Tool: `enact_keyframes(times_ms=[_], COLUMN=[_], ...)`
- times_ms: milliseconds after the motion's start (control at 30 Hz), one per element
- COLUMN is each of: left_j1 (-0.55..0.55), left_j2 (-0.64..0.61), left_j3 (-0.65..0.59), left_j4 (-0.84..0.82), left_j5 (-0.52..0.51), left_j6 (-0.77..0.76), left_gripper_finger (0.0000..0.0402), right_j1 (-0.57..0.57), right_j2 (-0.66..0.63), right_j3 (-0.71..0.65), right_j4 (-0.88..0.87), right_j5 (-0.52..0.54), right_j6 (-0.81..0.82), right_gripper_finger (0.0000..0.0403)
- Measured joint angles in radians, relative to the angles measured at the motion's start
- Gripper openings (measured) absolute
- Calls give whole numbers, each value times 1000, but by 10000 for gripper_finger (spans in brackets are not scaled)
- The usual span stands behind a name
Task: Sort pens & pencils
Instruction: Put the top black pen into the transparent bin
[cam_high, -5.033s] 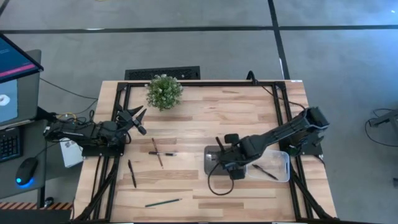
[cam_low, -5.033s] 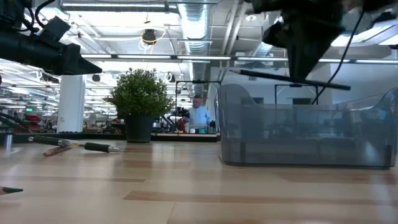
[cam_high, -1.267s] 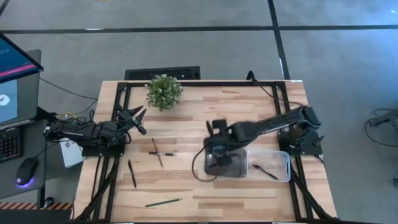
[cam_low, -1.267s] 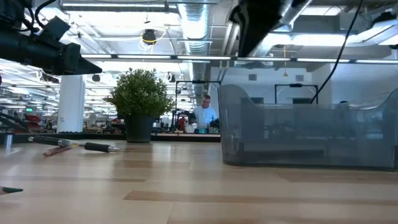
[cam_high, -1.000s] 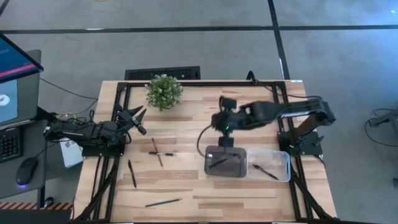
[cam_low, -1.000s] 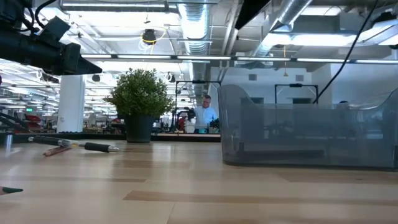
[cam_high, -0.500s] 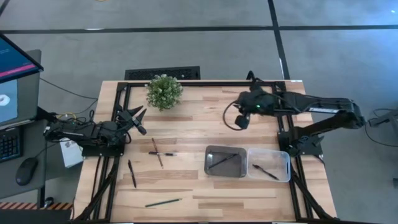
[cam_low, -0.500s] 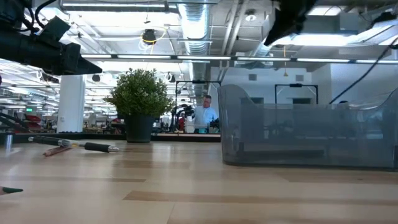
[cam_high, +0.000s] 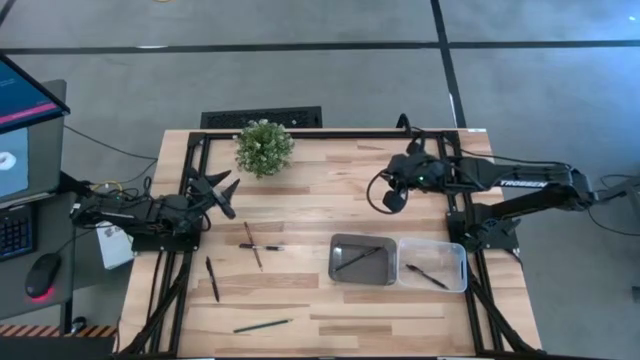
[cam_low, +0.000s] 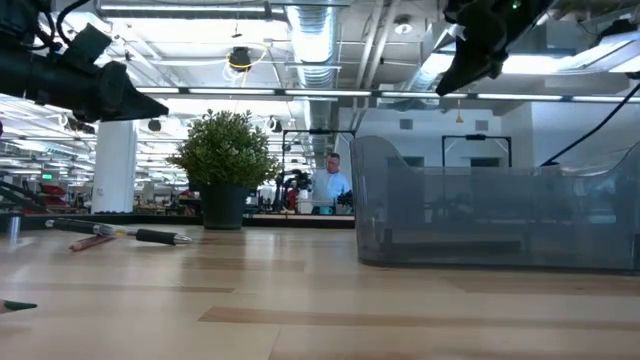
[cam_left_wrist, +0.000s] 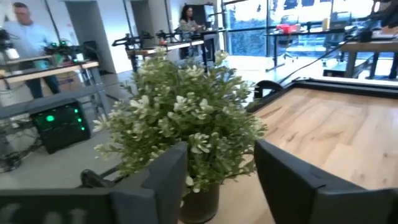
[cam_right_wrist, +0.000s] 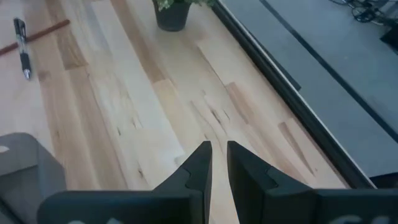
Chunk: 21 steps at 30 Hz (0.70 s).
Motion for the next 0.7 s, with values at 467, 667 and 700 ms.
enact_keyframes(times_ms=[467,667,700], left_j1=[0,0,0], left_j2=[1,3,9], left_j3=[57,132,134], left_j4=[-176,-437,-466], left_j5=[365,548,574], left_j6=[-134,-355,-402], left_gripper_finger=[233,233,233], right_j1=[-1,-1,-3], right_j2=[0,0,0], right_j3=[0,0,0], right_j4=[3,5,8], right_j5=[0,1,1], right_j6=[-28,-44,-44], right_gripper_finger=[72,72,72])
